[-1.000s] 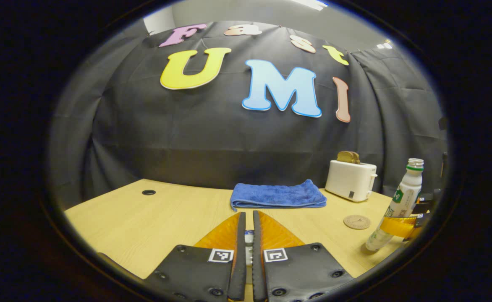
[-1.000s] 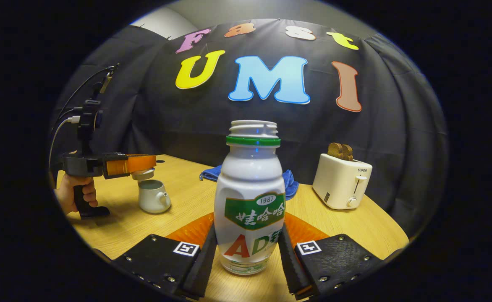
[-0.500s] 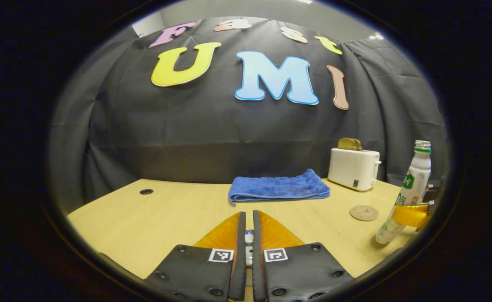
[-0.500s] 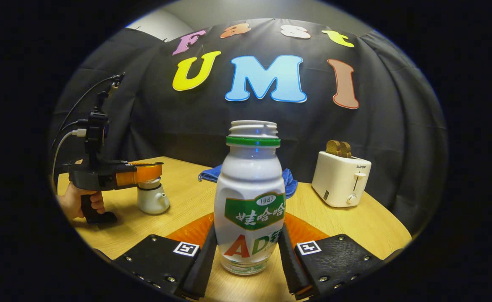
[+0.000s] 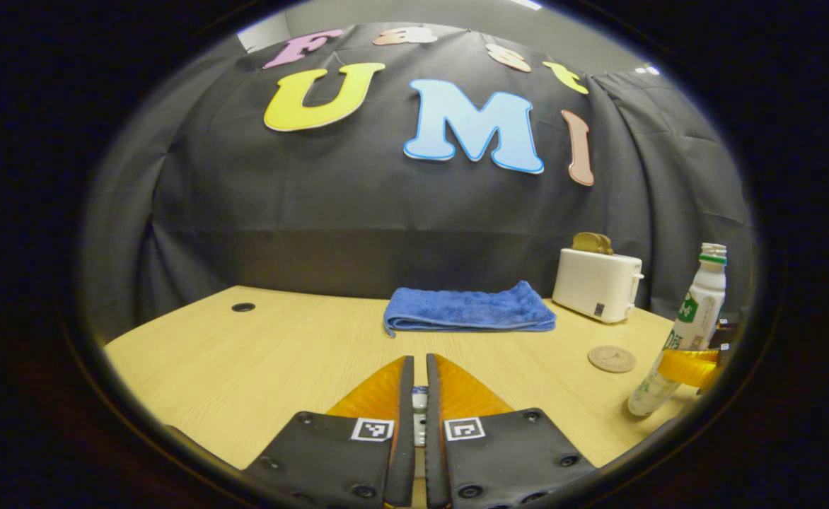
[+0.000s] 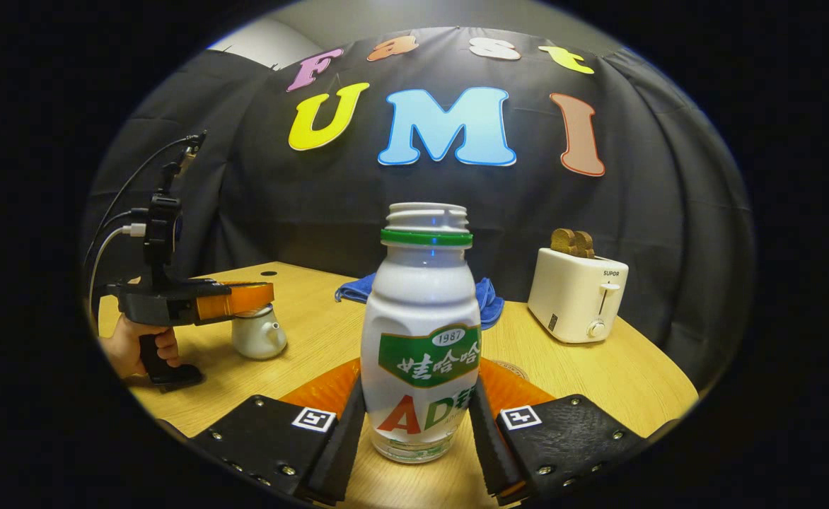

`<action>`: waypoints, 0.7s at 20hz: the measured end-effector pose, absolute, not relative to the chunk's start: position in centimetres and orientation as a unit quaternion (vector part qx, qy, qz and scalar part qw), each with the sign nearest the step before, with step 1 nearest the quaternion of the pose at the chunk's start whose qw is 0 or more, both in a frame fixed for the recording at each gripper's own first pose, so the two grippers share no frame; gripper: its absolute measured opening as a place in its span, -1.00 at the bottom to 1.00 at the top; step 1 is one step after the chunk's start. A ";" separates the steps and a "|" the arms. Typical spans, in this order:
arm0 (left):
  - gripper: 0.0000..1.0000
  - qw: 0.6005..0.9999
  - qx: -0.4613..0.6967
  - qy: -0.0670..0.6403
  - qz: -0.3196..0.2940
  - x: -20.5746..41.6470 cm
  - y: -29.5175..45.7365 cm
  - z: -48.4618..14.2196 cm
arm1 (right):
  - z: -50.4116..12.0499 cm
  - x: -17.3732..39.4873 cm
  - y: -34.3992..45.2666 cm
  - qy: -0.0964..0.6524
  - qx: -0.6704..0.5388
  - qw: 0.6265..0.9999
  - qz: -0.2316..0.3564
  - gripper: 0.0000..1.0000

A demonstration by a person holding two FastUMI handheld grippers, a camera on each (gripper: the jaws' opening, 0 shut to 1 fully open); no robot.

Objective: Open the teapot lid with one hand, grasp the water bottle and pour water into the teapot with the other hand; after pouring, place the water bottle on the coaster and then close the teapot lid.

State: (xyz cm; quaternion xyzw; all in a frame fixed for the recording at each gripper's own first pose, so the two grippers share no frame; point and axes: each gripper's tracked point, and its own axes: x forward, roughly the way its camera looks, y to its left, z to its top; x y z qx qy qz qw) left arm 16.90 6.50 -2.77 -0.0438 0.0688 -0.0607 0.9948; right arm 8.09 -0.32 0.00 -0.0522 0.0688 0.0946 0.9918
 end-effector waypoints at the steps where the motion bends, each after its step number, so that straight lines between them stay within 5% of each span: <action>1: -0.67 0.994 -0.045 0.072 -0.063 16.8 6.4 -2.9 | 0.0 8.1 -0.4 0.069 -0.052 0.992 0.094 0.40; 5: -0.51 0.996 -0.044 0.049 -0.068 16.5 6.3 -1.3 | 0.0 8.0 -0.4 0.072 -0.055 0.992 0.088 0.39; 8: 0.17 0.997 -0.035 0.022 -0.068 16.0 6.5 0.5 | 0.2 8.0 -0.7 0.067 -0.056 0.993 0.082 0.40; 12: 0.48 0.996 -0.043 0.003 -0.078 14.4 5.8 2.5 | 0.8 8.1 -1.2 0.057 -0.056 0.995 0.066 0.39; 14: 0.90 0.995 -0.046 -0.004 -0.088 13.2 5.1 3.6 | 0.9 9.1 -1.9 0.053 -0.050 0.996 0.055 0.40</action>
